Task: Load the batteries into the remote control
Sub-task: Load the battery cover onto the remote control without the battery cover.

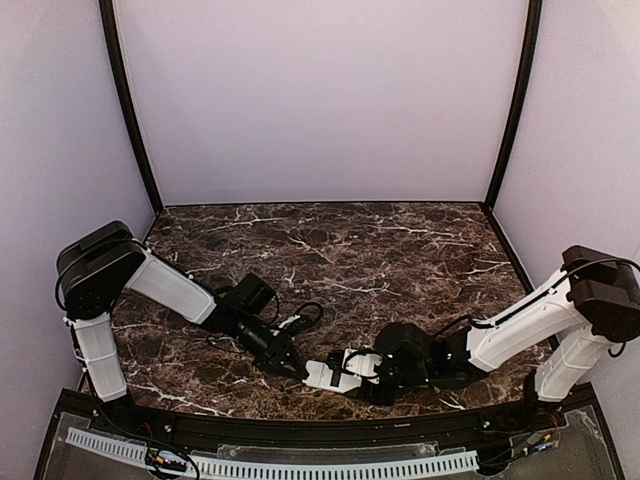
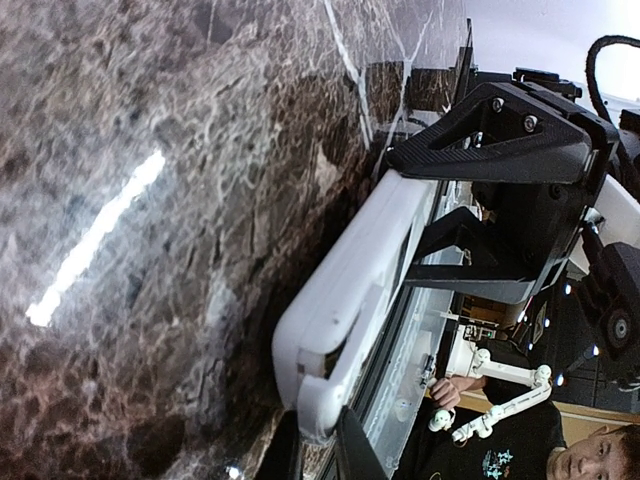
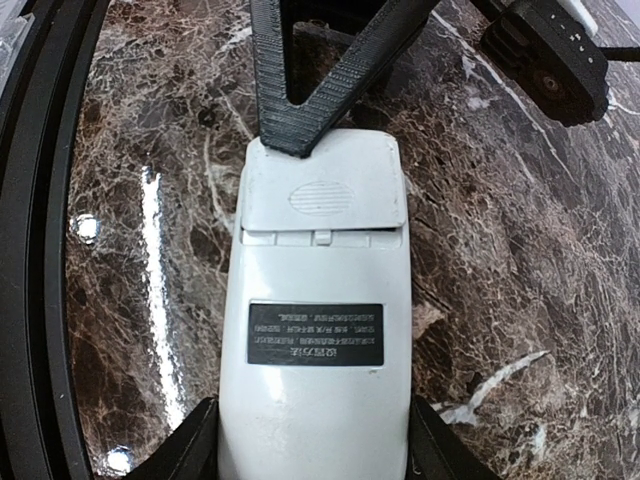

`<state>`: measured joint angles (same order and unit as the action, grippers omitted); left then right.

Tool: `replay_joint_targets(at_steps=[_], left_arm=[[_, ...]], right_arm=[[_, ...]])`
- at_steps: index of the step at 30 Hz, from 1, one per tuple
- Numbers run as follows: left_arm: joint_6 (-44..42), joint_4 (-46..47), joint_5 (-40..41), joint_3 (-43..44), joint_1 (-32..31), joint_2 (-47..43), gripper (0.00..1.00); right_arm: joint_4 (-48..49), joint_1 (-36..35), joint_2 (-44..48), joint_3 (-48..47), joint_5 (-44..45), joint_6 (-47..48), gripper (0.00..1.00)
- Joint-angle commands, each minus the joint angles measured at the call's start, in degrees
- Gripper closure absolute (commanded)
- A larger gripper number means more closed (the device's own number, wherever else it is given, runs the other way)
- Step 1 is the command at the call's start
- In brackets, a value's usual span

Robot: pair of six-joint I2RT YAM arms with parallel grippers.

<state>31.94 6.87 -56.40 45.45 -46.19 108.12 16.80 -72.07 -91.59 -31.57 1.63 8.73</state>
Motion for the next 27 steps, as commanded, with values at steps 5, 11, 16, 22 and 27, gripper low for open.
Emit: replay_joint_targets(at_steps=[5, 11, 16, 22, 27], left_arm=[[0.90, -4.33, -0.30, -0.64, -3.20, 3.19, 0.94], [1.98, -1.50, -1.29, -2.54, -3.24, 1.91, 0.94], [1.63, -1.32, -1.83, -2.10, -3.26, 2.91, 0.94], [-2.33, -4.89, -3.05, -0.76, -3.47, 4.84, 0.94], [-3.55, -7.25, -2.38, -0.14, -4.14, 5.32, 0.95]], right_arm=[[1.70, -0.54, -1.59, -0.33, 4.30, 0.82, 1.00], [1.84, -0.61, -0.63, 0.35, 4.10, 0.32, 1.00], [2.27, -0.66, -0.25, 0.49, 2.74, 0.81, 1.00], [4.12, -0.69, 1.19, 1.81, 0.80, 1.65, 1.00], [4.44, -0.73, 0.79, 1.47, 1.11, 2.10, 1.00]])
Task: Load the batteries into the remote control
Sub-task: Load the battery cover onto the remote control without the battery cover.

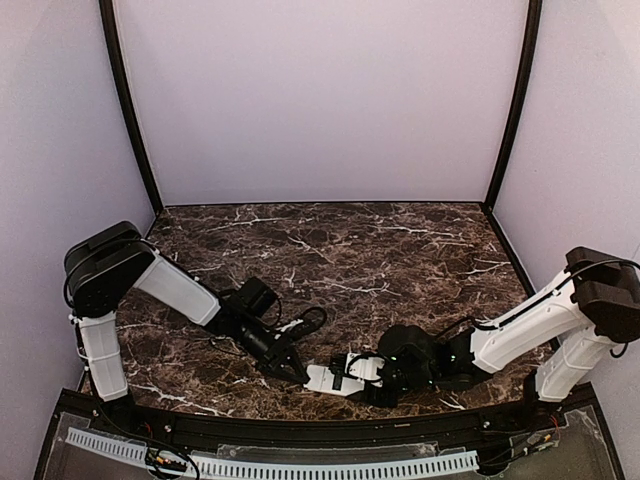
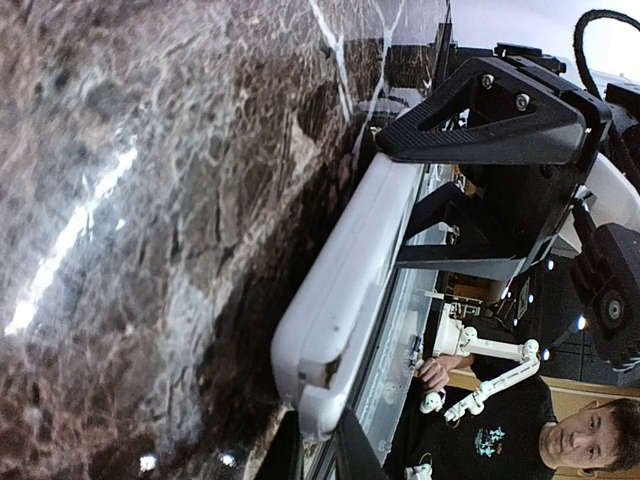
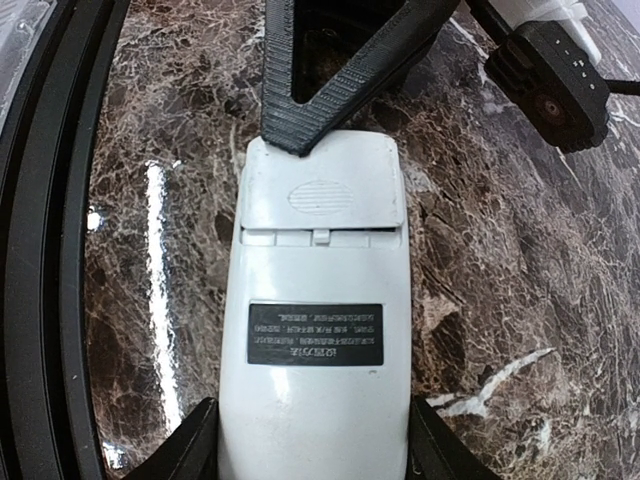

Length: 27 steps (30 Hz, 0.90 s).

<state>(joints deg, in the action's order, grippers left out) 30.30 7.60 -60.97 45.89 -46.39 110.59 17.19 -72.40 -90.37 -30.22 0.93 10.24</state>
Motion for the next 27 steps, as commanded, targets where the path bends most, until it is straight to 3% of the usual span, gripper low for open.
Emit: replay_joint_targets(at_steps=[1, 18, 27], left_arm=[[-2.05, -9.27, 2.66, -0.15, -3.95, 2.94, 0.94], [-7.23, -20.99, 7.86, 5.30, -5.43, 3.72, 0.91], [-5.51, -20.57, 11.25, 5.66, -5.45, 3.06, 0.79]], right_arm=[[4.17, -0.46, -0.42, 0.03, 1.72, 0.79, 1.00], [5.49, -1.02, -0.78, -0.41, 1.90, 2.04, 1.00], [5.87, -1.06, -0.14, 0.30, 1.21, 0.28, 1.00]])
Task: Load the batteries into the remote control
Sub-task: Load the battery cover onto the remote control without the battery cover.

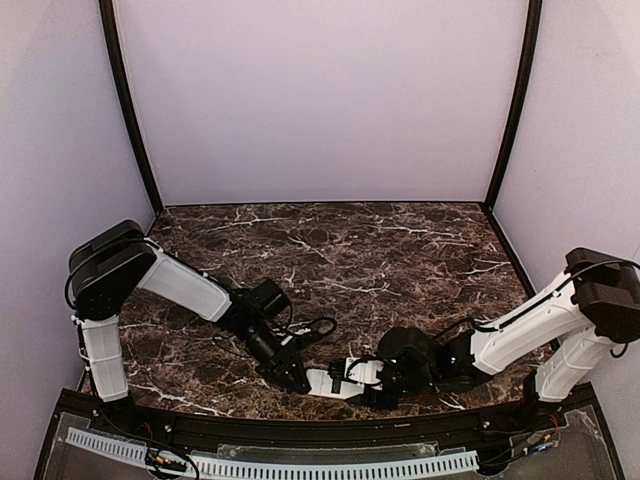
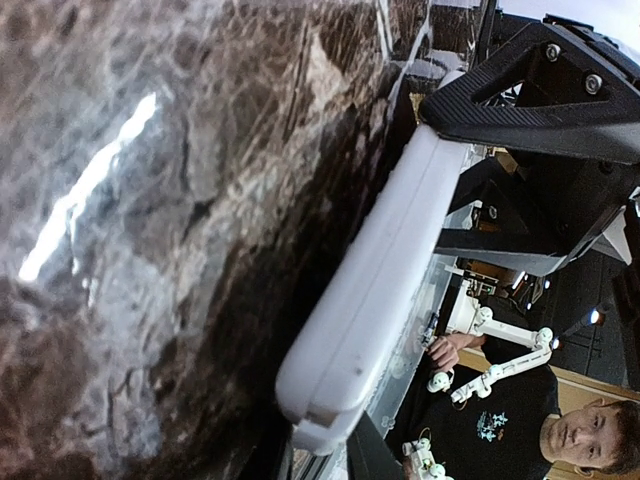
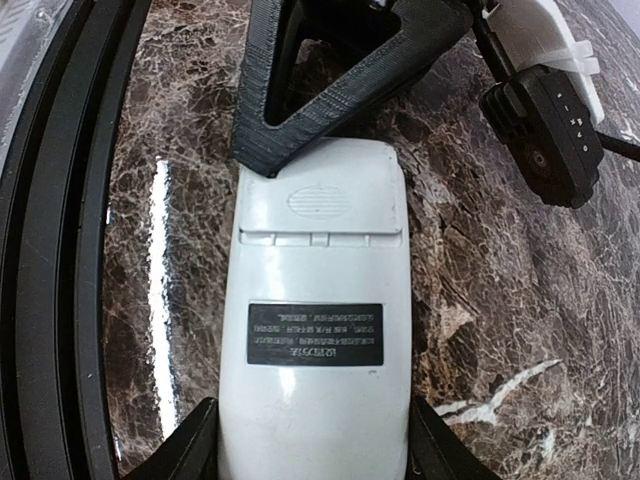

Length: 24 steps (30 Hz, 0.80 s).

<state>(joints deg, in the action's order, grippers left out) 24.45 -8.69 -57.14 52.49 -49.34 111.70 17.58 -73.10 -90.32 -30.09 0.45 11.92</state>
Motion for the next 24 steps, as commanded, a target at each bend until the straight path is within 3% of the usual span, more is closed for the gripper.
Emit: replay_joint_targets(at_steps=[1, 7, 13, 18, 23, 24], left_arm=[[0.65, -4.18, 7.72, -0.92, -2.49, 1.85, 0.79], [0.97, -4.23, 9.47, -0.65, -2.50, 0.91, 0.78], [2.03, -3.06, 10.86, -1.69, -2.25, -1.16, 0.64], [2.94, -1.24, 12.76, -2.71, -0.68, -4.33, 0.42], [1.81, -3.66, 16.64, -2.89, 0.50, -6.50, 0.04], [1.59, -4.12, 17.73, -3.13, 0.71, -7.09, 0.03]], right_arm=[[5.55, -0.37, -0.01, 0.41, 1.63, -1.50, 1.00], [5.58, -0.36, -0.20, 0.35, 1.22, -1.70, 1.00], [2.90, -0.36, -0.73, -0.44, 1.04, -3.93, 1.00], [1.02, -0.27, -0.72, -0.63, 0.58, -5.63, 1.00], [0.32, -0.33, -0.70, -0.75, 0.61, -6.34, 1.00], [0.34, -0.35, -0.53, -0.68, 0.61, -6.42, 1.00]])
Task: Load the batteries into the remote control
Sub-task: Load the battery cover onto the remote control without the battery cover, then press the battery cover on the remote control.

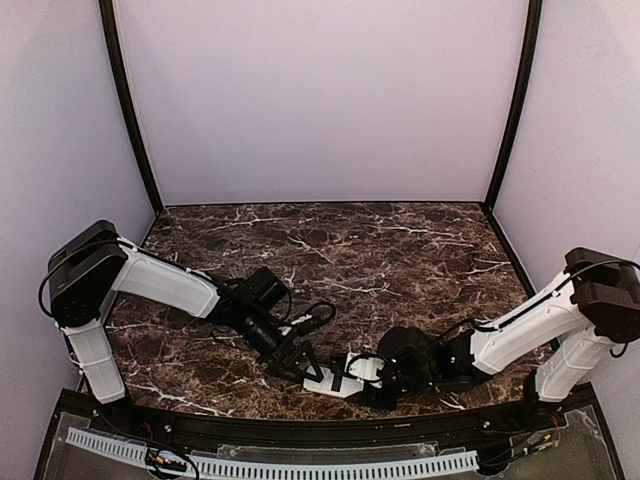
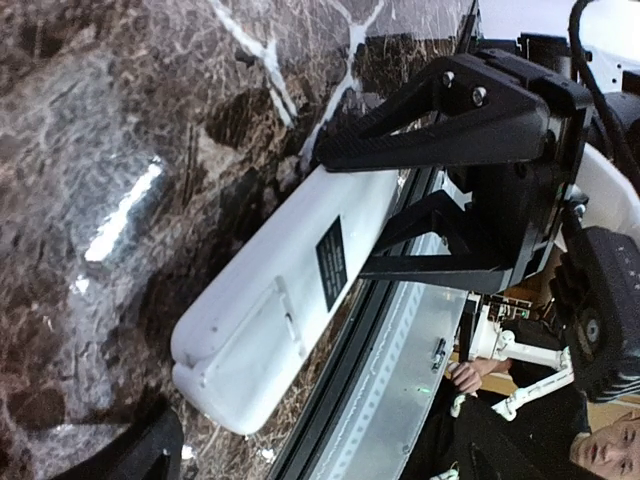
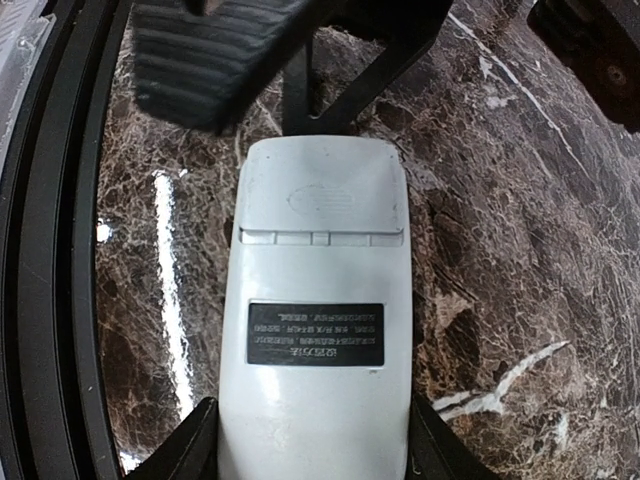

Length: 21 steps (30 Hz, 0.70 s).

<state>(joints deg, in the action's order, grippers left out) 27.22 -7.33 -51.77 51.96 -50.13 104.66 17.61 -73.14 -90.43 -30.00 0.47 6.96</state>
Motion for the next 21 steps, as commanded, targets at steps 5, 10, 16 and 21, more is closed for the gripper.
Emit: replay_joint_targets(at_steps=[5, 10, 16, 21], left_arm=[[-2.97, -9.92, 18.25, -2.66, 2.92, -2.48, 0.01], [-4.70, -14.53, 34.49, -2.29, 3.20, -10.97, 0.01], [-3.59, -7.49, 47.75, -7.79, 3.20, -25.71, 0.01], [-1.54, -4.54, 43.21, -8.72, 2.65, -27.01, 0.01]], right_arm=[[0.03, -0.24, 0.04, -0.66, 0.84, -1.84, 1.00], [-1.21, -0.18, -0.52, -1.41, 1.21, -3.00, 1.00], [-2.40, -0.20, -1.07, -2.91, 0.73, -6.32, 1.00], [-4.08, -0.17, -2.64, -5.06, 1.19, -9.93, 1.00]])
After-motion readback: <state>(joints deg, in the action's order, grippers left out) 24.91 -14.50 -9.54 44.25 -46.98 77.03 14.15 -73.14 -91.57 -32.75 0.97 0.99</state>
